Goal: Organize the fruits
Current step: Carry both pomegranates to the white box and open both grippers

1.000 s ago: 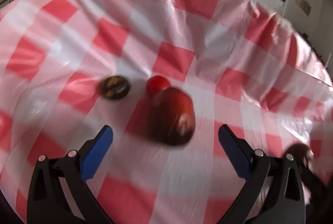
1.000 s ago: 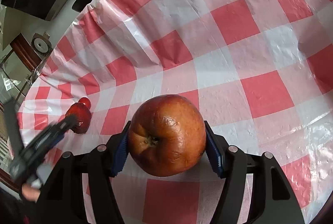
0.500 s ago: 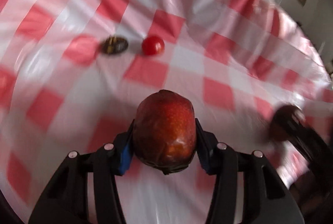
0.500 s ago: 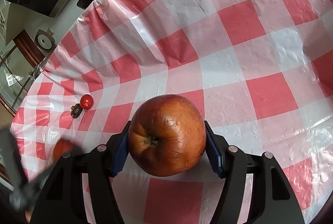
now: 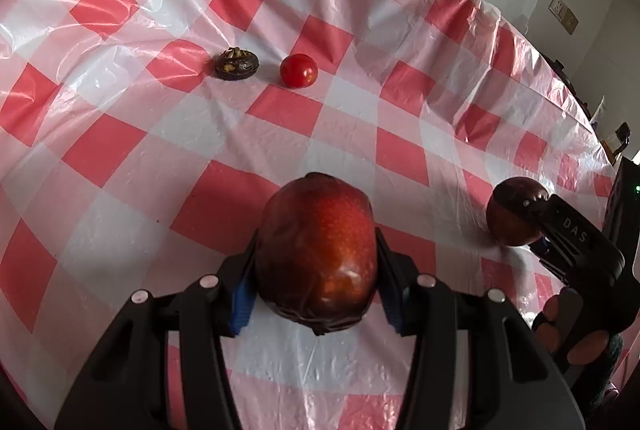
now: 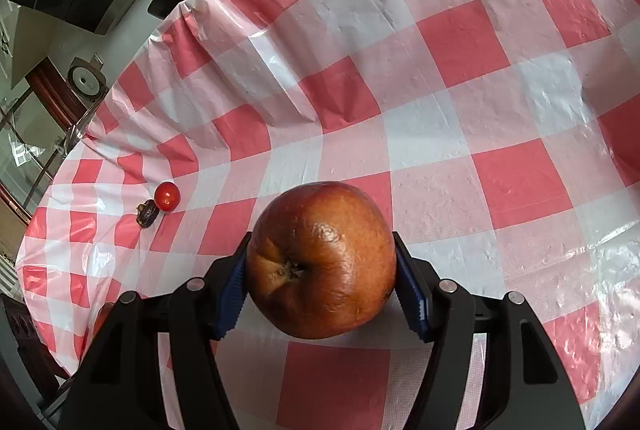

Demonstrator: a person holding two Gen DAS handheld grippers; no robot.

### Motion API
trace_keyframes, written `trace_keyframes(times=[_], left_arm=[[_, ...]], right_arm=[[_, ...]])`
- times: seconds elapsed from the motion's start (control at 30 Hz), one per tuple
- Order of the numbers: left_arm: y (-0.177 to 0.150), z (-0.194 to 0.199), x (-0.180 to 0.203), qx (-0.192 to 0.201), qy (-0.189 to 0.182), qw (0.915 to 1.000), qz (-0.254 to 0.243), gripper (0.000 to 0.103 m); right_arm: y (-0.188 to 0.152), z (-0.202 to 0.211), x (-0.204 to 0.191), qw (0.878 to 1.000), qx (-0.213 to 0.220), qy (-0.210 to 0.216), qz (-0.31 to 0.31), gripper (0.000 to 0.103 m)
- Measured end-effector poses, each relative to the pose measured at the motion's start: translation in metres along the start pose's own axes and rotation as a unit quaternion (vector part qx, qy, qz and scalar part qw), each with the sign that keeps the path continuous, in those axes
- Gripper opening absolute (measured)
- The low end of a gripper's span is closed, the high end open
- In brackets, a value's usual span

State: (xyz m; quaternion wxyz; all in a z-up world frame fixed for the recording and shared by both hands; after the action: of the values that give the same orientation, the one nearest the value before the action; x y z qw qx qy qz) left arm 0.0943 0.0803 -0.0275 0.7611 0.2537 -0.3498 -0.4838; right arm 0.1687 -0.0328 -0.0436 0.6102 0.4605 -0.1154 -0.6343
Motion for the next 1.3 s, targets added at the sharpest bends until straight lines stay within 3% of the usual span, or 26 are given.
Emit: trace_keyframes(times=[0.23,0.37,0.47,0.63,0.8,1.0,1.13,1.3], left_arm=[[0.0,-0.001,0.004,-0.001,0.005,0.9998,-0.019,0.051],[0.001,0.005,0.0,0.008,0.0,1.0,-0.006,0.051],[-0.005,0.026,-0.011,0.023,0.001,0.9996,0.016,0.051],[-0.028,0.098,-0.051,0.077,0.015,0.9958,0.048,0.051],[-0.052,0.171,-0.107,0.115,0.033,0.991,0.061,0.051],[-0.073,0.256,-0.184,0.155,0.087,0.9822,0.06,0.051],[-0.094,0.298,-0.233,0.171,0.116,0.9761,0.07,0.051],[-0.123,0.338,-0.295,0.181,0.159,0.9645,0.109,0.051]], right_arm=[[0.0,0.002,0.0,1.0,0.003,-0.002,-0.003,0.064],[0.0,0.008,0.001,1.0,0.009,0.012,-0.018,0.064],[-0.005,0.03,0.005,0.996,0.028,0.056,-0.058,0.064],[-0.052,0.07,-0.006,0.992,-0.004,0.092,-0.089,0.064],[-0.103,0.109,-0.051,0.988,-0.036,0.137,-0.056,0.064],[-0.169,0.146,-0.137,0.975,-0.083,0.201,0.035,0.064],[-0.21,0.16,-0.193,0.958,-0.123,0.239,0.101,0.064],[-0.249,0.187,-0.258,0.927,-0.135,0.291,0.192,0.064]])
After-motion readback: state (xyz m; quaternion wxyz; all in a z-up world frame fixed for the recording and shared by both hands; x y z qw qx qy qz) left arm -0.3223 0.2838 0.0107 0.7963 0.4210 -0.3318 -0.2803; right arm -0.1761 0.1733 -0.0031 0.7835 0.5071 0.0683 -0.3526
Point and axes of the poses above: each gripper's, at about its wrist camera, not at the fingertips, and z roughly against the way its jaws point, x to its right, y to its top, the point moved 4 cm from there along -z, roughly the way its jaws point, and after that the axes turned 9 degrees about x, right-handed, at the moved point
